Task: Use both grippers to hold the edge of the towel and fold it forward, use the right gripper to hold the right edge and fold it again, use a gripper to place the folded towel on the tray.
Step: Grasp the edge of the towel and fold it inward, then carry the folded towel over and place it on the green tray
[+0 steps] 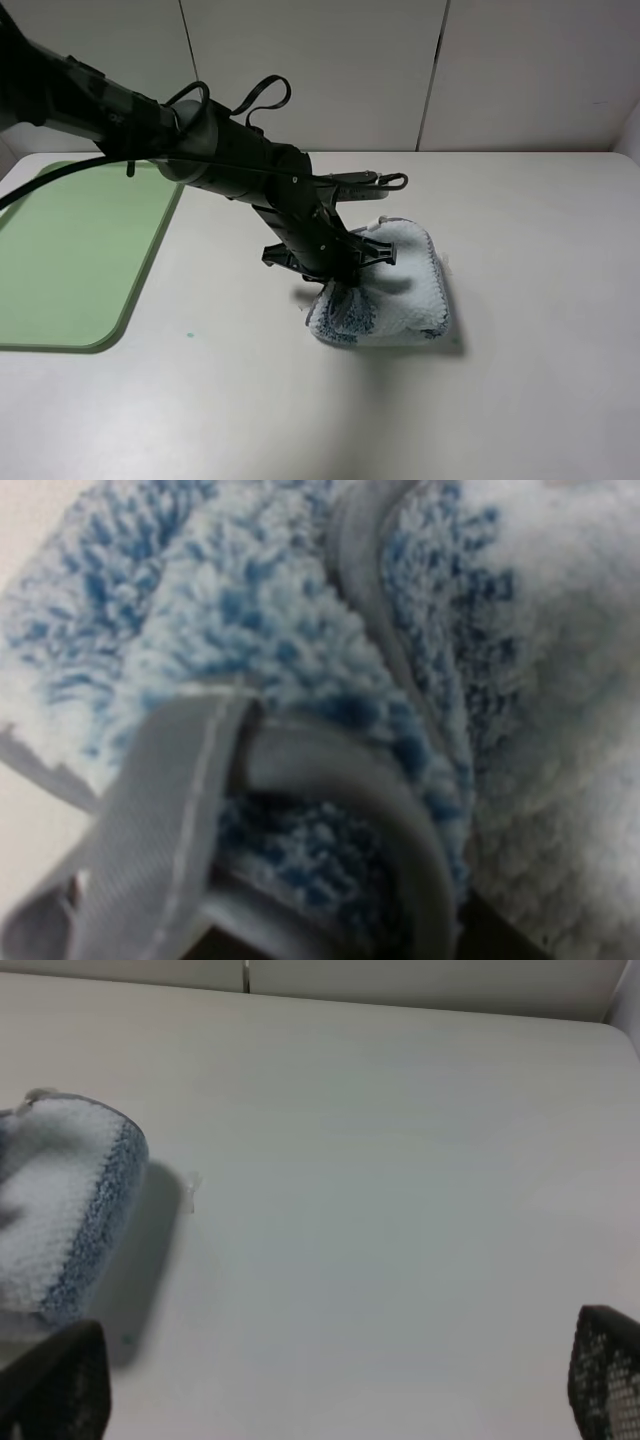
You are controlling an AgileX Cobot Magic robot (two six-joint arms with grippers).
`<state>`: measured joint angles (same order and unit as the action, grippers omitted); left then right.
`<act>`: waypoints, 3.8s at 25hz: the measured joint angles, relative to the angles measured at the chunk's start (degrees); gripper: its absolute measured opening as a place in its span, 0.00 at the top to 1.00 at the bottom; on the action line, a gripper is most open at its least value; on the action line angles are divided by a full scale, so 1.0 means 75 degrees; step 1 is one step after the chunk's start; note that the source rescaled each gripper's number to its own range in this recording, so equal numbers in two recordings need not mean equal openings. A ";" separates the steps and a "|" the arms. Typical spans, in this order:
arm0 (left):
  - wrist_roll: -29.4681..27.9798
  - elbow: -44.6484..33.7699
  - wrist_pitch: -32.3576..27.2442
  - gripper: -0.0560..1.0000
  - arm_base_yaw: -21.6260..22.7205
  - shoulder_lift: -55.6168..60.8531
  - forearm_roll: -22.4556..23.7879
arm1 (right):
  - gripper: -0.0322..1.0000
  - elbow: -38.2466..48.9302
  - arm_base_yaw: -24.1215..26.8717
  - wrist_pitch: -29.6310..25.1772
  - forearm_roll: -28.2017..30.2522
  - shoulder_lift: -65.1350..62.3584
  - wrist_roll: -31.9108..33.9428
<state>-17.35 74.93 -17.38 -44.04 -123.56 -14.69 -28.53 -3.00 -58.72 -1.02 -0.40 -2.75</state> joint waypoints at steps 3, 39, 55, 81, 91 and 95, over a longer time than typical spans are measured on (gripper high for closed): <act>0.0000 -0.0007 -0.0237 0.79 0.0000 0.0208 0.0048 | 0.00 0.0000 0.0000 0.0000 0.0000 0.0000 0.0000; 0.1297 -0.0013 -0.3173 0.79 0.2038 0.2365 0.1345 | 0.00 0.0000 0.0000 0.0000 0.0000 0.0000 0.0000; 0.2569 -0.0013 -0.3813 0.79 0.4397 0.2907 0.1748 | 0.00 0.0000 0.0000 0.0000 0.0000 0.0000 0.0000; 0.3612 -0.1044 -0.2167 0.79 0.6769 0.2907 0.2215 | 0.00 0.0000 0.0000 0.0000 0.0000 0.0000 0.0000; 0.3271 -0.1053 -0.2121 0.10 0.6769 0.2912 0.2497 | 0.00 0.0000 0.0000 0.0000 0.0000 0.0000 0.0000; 0.3234 -0.1053 -0.2197 0.02 0.6769 0.2912 0.2604 | 0.00 0.0000 0.0000 0.0000 0.0000 0.0000 0.0000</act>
<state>6.91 67.04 -33.86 6.73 -101.72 4.84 -28.53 -3.00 -58.72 -1.02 -0.40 -2.75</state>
